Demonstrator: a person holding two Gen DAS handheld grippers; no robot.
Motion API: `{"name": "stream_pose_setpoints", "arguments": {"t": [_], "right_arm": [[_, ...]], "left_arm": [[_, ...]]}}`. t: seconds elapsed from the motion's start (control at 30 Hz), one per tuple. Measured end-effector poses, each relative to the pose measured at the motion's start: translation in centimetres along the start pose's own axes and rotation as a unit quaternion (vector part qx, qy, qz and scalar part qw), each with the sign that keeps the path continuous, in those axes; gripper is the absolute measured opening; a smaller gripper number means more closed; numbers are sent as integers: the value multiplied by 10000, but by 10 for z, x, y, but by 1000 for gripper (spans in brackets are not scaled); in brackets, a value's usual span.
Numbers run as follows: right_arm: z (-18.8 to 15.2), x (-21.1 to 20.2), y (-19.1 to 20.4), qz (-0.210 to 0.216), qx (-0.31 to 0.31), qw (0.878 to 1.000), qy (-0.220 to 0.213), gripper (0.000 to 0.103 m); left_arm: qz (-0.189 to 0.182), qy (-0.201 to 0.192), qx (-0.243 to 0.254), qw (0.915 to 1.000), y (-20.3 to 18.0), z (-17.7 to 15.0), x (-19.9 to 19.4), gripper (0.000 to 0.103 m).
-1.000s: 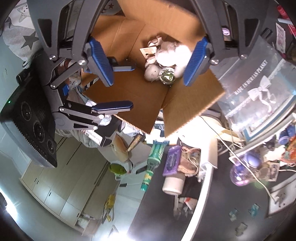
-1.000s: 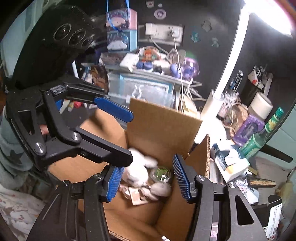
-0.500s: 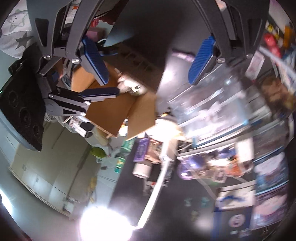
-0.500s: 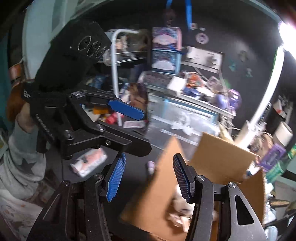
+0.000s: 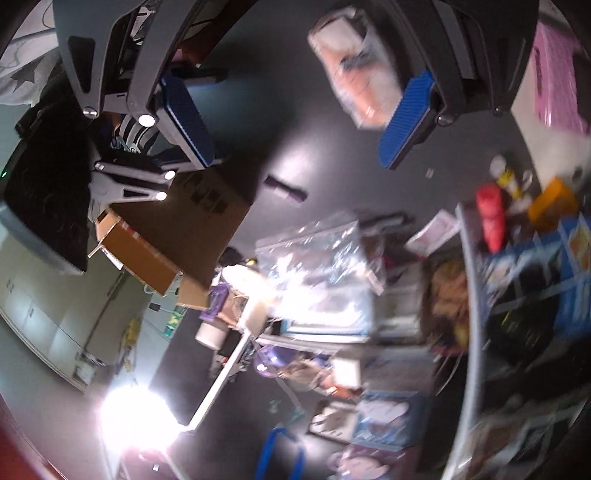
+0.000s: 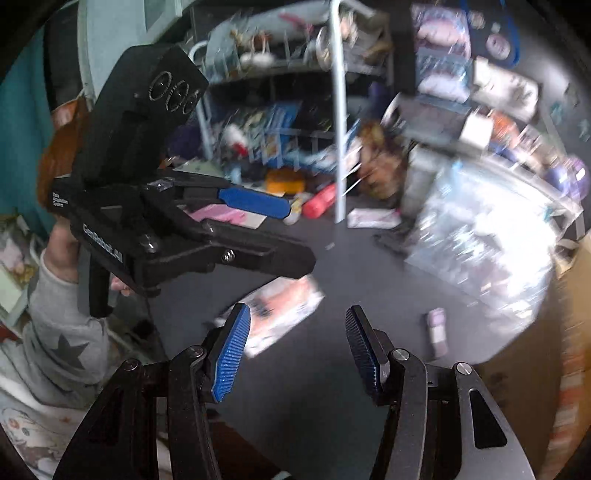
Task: Organize objects
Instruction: 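Withdraw both grippers from the box toward the wrapped pastry, then grasp the plastic-wrapped pastry with the right gripper and lift it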
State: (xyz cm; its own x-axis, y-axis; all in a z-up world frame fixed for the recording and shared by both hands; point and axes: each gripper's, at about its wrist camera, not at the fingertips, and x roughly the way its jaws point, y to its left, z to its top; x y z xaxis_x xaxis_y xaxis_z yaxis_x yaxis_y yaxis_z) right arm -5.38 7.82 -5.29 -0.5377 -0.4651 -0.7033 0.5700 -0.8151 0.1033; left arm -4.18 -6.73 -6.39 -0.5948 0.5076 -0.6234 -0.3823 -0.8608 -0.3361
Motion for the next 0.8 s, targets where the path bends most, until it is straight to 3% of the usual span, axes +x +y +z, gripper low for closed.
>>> {"name": "stream_pose_setpoints", "arguments": {"t": [0.13, 0.3, 0.5, 0.7, 0.8], "right_arm": [[-14, 32, 15, 84, 262, 9996, 28, 72], [-31, 67, 31, 90, 593, 9982, -69, 81], [-42, 104, 44, -156, 703, 9973, -161, 82], [-46, 123, 60, -794, 332, 9960, -250, 81], [-46, 121, 58, -932, 334, 9945, -329, 69]], "left_arm": [[149, 82, -233, 9996, 20, -22, 2, 90], [276, 249, -482, 9981, 41, -45, 7, 90], [509, 402, -789, 9948, 65, -61, 13, 90], [741, 477, -895, 9921, 78, -68, 12, 90], [727, 476, -932, 9918, 80, -70, 11, 90]]}}
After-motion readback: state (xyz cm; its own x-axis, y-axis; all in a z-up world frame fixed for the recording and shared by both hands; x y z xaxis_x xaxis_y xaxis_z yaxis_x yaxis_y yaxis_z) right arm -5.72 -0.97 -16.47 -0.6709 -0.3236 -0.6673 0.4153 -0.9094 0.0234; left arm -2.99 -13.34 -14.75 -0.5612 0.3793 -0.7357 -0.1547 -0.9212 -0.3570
